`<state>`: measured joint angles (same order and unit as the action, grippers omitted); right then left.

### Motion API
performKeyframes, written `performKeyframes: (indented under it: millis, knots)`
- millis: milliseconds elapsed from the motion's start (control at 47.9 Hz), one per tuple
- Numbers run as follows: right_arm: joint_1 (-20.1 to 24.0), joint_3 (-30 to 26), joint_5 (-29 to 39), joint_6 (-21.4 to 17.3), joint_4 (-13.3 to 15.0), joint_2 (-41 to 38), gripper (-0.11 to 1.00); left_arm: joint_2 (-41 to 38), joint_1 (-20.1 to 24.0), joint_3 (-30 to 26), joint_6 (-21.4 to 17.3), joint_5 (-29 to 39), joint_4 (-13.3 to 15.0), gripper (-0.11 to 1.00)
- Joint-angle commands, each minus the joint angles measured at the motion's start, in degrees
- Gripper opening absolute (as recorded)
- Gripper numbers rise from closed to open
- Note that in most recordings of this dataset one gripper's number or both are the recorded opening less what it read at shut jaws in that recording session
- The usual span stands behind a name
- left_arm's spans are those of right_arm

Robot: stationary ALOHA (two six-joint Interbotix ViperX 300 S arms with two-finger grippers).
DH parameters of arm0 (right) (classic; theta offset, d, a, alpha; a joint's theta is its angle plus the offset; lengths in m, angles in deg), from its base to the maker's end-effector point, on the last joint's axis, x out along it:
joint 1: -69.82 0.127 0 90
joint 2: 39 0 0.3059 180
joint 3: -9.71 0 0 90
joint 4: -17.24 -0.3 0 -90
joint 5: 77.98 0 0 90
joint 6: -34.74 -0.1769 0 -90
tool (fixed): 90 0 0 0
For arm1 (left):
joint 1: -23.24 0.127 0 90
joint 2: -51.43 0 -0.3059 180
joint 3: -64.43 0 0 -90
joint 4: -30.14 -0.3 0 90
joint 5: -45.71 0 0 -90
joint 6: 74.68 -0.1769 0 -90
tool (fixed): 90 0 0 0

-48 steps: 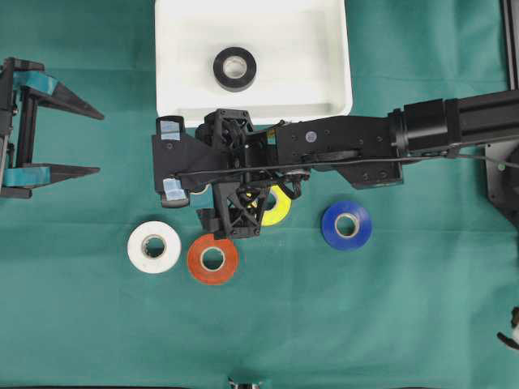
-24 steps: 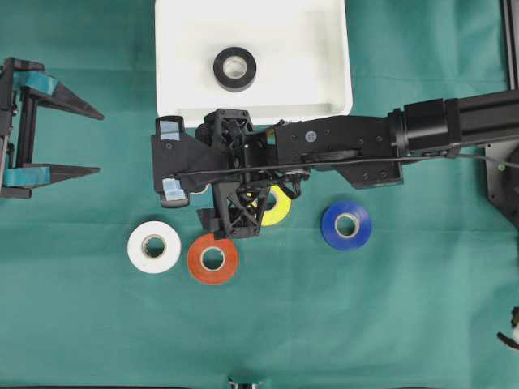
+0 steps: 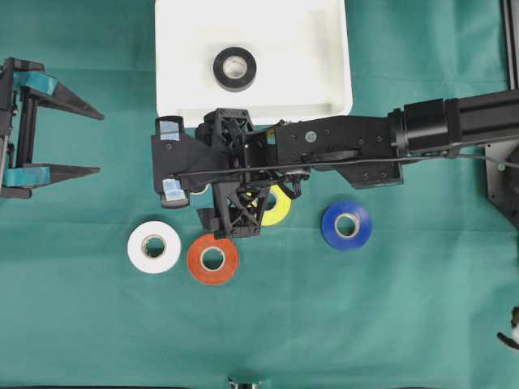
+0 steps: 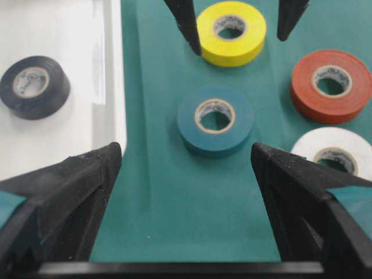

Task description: Pick up the tape from a random location and place it into the white case.

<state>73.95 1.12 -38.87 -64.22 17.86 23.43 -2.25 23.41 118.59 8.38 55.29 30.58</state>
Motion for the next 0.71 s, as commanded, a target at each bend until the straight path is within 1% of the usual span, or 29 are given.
performKeyframes:
  millis: [0, 397, 689]
  knots:
    - [-0.1, -1.5, -0.3, -0.2, 0.1, 1.0, 0.92, -0.3, -0.1, -0.7, 0.0, -0.3, 0.1, 0.98]
    - [-0.1, -1.6, -1.2, -0.3, 0.1, -0.7, 0.92, -0.2, -0.1, -0.8, 0.0, -0.4, 0.1, 0.98]
    - [-0.1, -1.5, -4.0, -0.7, 0.1, -3.5, 0.92, -0.2, -0.1, -0.7, 0.0, -0.3, 0.1, 0.98]
